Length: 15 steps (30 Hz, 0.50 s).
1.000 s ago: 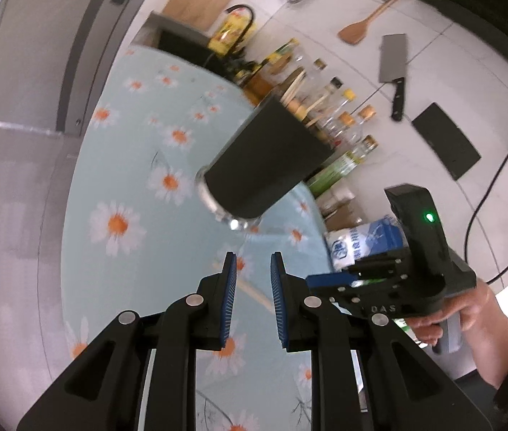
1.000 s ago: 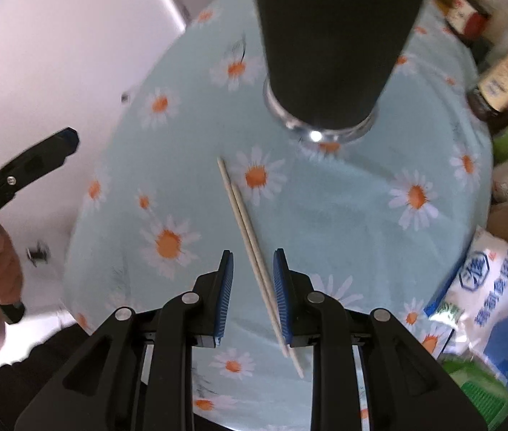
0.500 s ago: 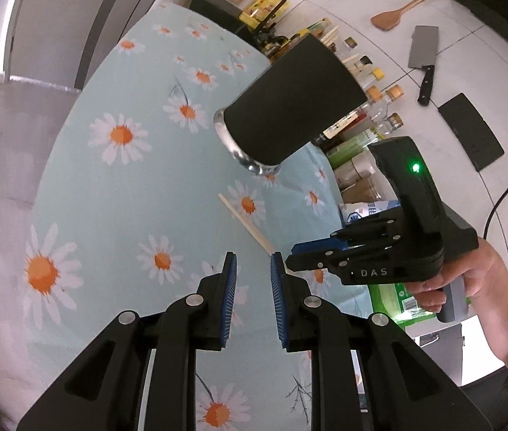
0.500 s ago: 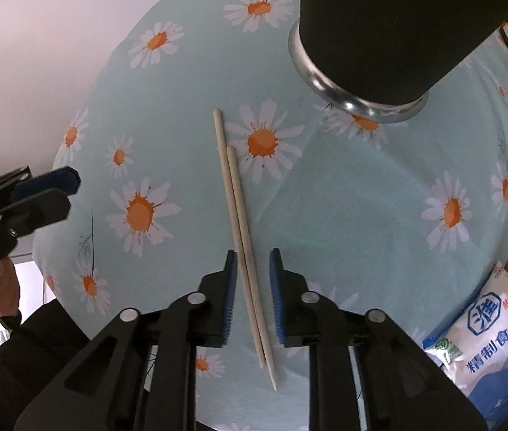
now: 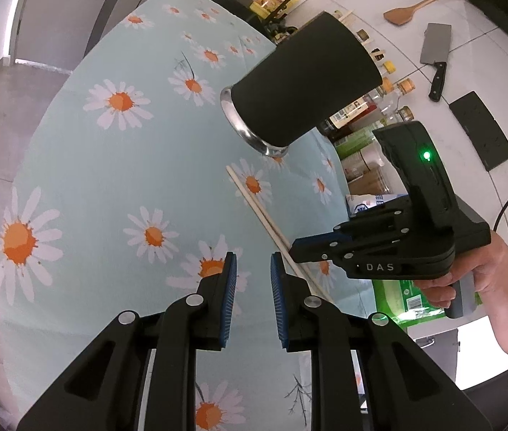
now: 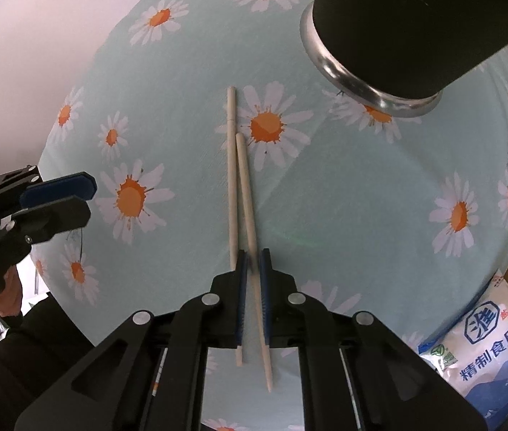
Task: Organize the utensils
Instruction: 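Close the right tool on a chopstick while the left tool closes on another chopstick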
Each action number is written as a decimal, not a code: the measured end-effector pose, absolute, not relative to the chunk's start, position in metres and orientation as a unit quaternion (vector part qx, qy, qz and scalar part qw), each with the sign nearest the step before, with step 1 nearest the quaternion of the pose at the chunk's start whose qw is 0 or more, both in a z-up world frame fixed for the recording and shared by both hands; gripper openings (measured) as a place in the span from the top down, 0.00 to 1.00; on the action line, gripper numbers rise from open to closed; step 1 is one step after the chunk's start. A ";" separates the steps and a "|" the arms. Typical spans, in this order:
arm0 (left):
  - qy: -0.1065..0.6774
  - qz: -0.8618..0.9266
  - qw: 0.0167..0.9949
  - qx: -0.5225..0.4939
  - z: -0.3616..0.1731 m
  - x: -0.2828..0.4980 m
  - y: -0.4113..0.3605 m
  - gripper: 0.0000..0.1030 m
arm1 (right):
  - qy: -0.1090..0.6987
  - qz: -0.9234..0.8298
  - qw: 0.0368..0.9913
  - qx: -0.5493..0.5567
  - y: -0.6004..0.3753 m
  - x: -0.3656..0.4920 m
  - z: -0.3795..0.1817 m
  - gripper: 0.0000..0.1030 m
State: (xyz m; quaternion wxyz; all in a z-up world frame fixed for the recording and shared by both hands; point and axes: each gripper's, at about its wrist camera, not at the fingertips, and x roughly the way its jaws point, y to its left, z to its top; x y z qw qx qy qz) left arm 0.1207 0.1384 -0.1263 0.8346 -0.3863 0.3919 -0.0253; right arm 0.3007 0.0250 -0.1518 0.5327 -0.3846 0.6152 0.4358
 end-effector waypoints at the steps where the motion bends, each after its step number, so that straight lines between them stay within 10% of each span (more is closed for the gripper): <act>1: 0.393 -0.025 0.833 -0.387 -0.127 0.122 0.137 0.82 | 0.611 0.434 0.535 -0.389 0.025 0.299 -0.152 0.92; 15: 0.417 -0.025 0.826 -0.378 -0.132 0.143 0.121 0.82 | 0.607 0.445 0.566 -0.338 0.014 0.292 -0.147 0.95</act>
